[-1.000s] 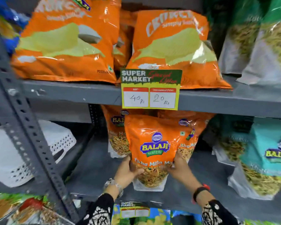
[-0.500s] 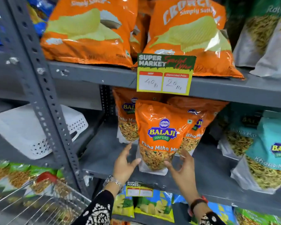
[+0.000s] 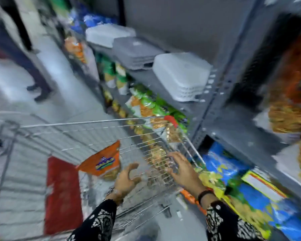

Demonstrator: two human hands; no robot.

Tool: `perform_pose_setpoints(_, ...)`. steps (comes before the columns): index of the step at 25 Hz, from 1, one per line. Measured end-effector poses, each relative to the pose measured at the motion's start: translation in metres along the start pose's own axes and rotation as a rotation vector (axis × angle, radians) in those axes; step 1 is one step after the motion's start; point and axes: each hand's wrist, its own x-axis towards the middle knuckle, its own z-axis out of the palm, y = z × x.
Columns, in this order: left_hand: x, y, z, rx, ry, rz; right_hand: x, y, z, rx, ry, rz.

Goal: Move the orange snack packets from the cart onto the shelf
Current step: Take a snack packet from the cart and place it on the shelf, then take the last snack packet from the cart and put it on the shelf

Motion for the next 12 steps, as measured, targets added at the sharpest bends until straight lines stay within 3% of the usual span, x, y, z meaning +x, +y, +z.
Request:
perform_pose_setpoints(3, -0.004, -0.071, -0.044, 0.028, 0.117, -0.251, 0.049, -0.012, 0.062, -0.082, -0.323, -0.022)
perform_pose_setpoints(5, 0.003, -0.105, -0.064, 0.089, 0.143, -0.347, 0.08, -0.016, 0.096, -0.13, -0.452, 0.013)
perform_pose_setpoints(12, 0.07, -0.17, -0.083, 0.099, 0.206, -0.437, 0.177, 0.014, 0.205, -0.2, -0.646, 0.105)
